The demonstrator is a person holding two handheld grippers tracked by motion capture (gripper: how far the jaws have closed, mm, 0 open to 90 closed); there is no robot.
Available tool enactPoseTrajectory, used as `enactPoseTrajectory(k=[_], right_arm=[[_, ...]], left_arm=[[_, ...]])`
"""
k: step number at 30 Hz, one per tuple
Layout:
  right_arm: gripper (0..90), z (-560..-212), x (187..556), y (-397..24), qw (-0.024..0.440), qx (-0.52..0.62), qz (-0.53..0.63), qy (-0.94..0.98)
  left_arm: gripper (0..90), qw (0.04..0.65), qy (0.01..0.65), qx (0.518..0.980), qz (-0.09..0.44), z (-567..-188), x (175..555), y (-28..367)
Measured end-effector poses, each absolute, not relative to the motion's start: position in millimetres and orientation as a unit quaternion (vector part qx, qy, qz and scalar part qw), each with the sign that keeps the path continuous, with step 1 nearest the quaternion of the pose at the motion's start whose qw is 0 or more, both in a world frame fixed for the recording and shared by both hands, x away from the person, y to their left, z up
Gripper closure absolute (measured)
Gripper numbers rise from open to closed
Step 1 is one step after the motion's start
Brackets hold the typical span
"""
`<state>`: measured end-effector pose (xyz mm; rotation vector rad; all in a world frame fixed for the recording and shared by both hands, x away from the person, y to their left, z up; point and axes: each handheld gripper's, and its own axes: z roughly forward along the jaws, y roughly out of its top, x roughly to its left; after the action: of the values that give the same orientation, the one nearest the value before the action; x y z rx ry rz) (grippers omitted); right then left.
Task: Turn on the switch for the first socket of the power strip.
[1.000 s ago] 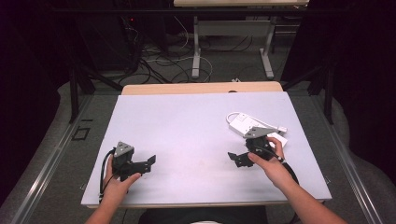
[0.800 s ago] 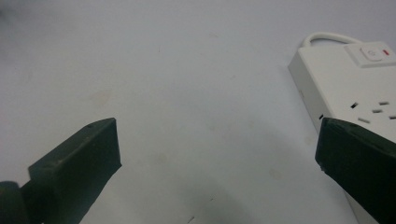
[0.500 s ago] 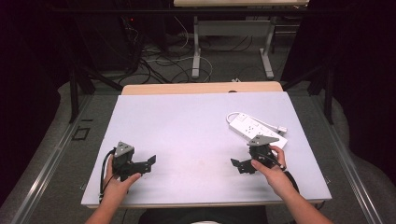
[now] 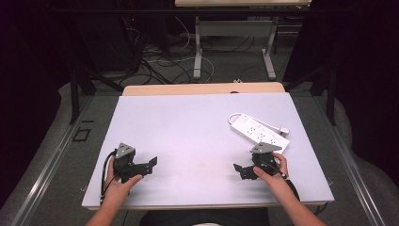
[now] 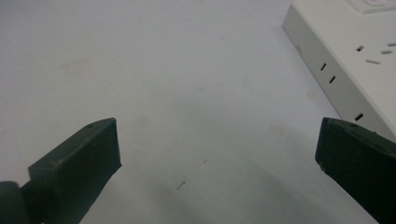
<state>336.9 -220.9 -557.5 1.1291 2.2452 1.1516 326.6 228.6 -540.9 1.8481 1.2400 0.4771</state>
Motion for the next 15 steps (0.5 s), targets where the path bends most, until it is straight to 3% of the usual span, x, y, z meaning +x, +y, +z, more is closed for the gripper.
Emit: enactPoseTrajectory(k=[15], right_arm=[[0.0,-568.1,338.6,-223.2,0.174,0.416,0.409,0.793]], left_arm=[[2.7,0.419,0.49,0.741,0.187,-540.8,327.1,228.0]])
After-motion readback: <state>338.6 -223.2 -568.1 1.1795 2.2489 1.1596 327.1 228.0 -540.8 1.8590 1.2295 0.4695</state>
